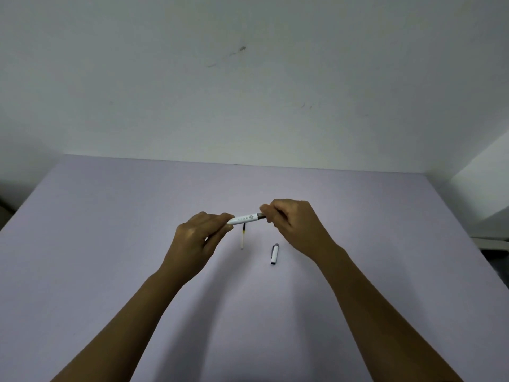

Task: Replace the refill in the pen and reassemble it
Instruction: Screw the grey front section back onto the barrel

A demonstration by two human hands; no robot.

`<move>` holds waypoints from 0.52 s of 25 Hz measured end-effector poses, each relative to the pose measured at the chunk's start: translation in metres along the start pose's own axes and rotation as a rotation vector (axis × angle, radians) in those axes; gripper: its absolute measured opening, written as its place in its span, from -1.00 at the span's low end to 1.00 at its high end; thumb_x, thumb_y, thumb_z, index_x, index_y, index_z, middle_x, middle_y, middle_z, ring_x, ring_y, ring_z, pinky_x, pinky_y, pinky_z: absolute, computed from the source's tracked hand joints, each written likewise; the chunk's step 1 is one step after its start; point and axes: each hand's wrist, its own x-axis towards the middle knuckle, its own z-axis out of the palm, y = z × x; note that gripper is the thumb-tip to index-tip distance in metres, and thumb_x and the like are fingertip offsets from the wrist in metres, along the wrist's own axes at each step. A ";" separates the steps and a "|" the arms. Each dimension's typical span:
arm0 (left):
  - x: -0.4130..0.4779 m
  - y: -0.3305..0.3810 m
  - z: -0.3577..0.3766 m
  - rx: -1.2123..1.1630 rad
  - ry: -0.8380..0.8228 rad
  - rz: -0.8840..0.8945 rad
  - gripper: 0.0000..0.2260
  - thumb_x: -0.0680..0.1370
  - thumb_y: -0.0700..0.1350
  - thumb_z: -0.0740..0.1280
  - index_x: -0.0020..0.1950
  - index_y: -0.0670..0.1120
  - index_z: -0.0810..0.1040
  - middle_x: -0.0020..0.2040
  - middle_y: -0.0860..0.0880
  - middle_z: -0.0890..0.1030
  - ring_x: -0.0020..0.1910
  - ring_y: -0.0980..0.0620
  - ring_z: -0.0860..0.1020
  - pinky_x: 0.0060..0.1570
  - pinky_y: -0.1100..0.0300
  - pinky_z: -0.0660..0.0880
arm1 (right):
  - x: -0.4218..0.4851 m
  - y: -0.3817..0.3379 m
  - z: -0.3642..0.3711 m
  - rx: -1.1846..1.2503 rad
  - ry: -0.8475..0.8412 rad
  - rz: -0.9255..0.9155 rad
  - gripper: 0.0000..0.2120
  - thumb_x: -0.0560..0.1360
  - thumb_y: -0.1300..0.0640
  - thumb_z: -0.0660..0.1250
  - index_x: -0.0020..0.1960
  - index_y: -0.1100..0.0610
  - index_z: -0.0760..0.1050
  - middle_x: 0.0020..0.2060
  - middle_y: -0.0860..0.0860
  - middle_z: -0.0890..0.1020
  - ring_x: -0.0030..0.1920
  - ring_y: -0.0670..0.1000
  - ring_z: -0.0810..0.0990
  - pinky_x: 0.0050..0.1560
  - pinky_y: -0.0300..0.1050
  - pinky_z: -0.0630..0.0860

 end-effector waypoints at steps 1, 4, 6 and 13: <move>0.000 0.000 0.000 -0.002 0.002 -0.006 -0.78 0.55 -0.01 0.20 0.06 -0.07 0.57 -0.33 0.00 0.59 -0.33 0.09 0.38 -0.36 0.30 0.30 | 0.000 -0.001 -0.002 0.030 -0.015 0.016 -0.70 0.53 -0.03 0.25 -0.20 0.17 0.55 -0.43 0.07 0.54 -0.42 -0.05 0.44 -0.32 -0.17 0.39; 0.000 -0.002 -0.002 -0.007 0.028 -0.026 -0.76 0.54 -0.04 0.21 0.06 -0.11 0.60 -0.31 -0.01 0.62 -0.33 0.08 0.41 -0.35 0.32 0.31 | -0.002 -0.003 -0.006 0.091 -0.063 -0.028 -0.83 0.48 0.05 0.35 0.02 0.11 0.55 -0.19 -0.12 0.60 -0.15 -0.17 0.59 -0.03 -0.34 0.52; 0.001 -0.003 -0.003 -0.009 0.029 -0.017 -0.75 0.55 -0.02 0.21 0.05 -0.11 0.60 -0.31 -0.01 0.61 -0.33 0.08 0.41 -0.34 0.32 0.31 | -0.002 -0.001 -0.004 0.063 -0.026 -0.111 -0.88 0.49 0.11 0.35 -0.01 0.13 0.55 -0.18 -0.12 0.61 -0.11 -0.17 0.60 0.00 -0.36 0.51; 0.001 0.000 -0.001 0.001 0.029 0.000 -0.80 0.54 -0.06 0.22 0.06 -0.08 0.57 -0.29 -0.01 0.63 -0.32 0.07 0.39 -0.34 0.32 0.30 | 0.001 -0.001 -0.002 0.001 -0.013 -0.056 -0.60 0.52 -0.14 0.11 -0.16 0.15 0.53 -0.32 0.08 0.61 -0.28 0.04 0.56 -0.22 -0.06 0.49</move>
